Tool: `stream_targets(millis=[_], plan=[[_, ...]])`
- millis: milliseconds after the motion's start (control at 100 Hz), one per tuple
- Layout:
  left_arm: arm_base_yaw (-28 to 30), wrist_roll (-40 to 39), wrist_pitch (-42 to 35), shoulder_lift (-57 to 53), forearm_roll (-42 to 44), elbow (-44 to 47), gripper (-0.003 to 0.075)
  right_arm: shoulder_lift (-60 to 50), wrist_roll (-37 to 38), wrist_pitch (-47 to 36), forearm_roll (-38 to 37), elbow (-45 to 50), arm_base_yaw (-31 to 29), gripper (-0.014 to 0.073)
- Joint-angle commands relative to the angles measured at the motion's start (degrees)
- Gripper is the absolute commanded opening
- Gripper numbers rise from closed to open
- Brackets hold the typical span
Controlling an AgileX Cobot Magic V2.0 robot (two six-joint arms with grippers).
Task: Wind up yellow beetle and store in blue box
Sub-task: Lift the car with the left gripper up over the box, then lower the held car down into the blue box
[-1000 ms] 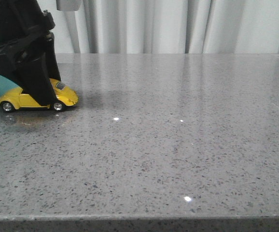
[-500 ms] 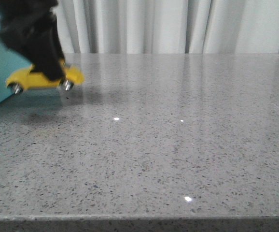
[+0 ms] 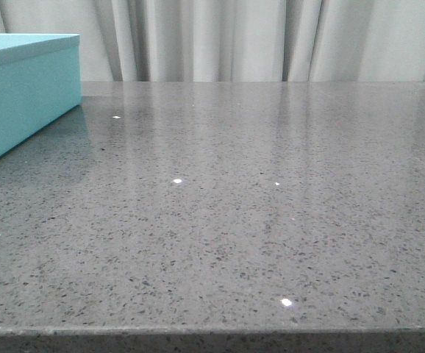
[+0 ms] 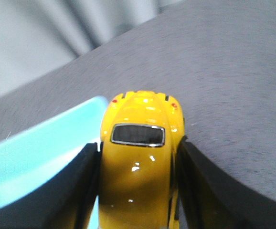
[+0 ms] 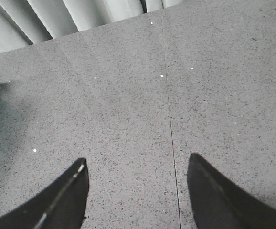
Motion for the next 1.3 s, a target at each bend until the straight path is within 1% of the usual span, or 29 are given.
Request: stream_targets(millis=[0,110,290,370,560,730,990,1210,1290], plan=[[3.9,-6.8,1.1,-2.3,1.1,-1.6,0.0197,-0.4,-0.6,-4.2,-0.2,-1.5,0.0,0.0456],[8.6,-10.3,4.6,-1.9,1.1,-0.1,0.0197,-0.4,-0.6,-4.2,0.0,-1.5,0.0,0.0456],[12.5,-10.9,3.9,-1.9,1.1,3.8,0.0197,-0.4,-0.6,-4.2,0.0,-1.5,0.0,0.0456],[12.9,-10.9,2.4,-1.9,1.1,6.1,0.0197,-0.4,-0.6,-4.2,0.0,-1.5,0.0,0.0456],[12.9,-10.9,-4.2,-1.8,2.1,13.4,0.0197,-0.4,-0.6,-4.2,0.0,-1.5,0.0,0.0456],[12.9,-10.9,-6.1,0.7,2.2,18.2,0.0197,-0.4,-0.6,-4.2,0.0,-1.5,0.0,0.0456],[12.9,-10.9,-6.9,5.6,2.4,19.2,0.0197,-0.4,-0.6,-4.2,0.0,-1.5,0.0,0.0456],[12.9,-10.9,-6.9,6.8,2.4,19.4,0.0200,-0.4,-0.6,-4.2,0.0,-1.5,0.0,0.0456],[12.9,-10.9,-7.1,6.8,2.4,19.4,0.0221,-0.4,-0.6,-4.2,0.0,-1.5,0.0,0.0456]])
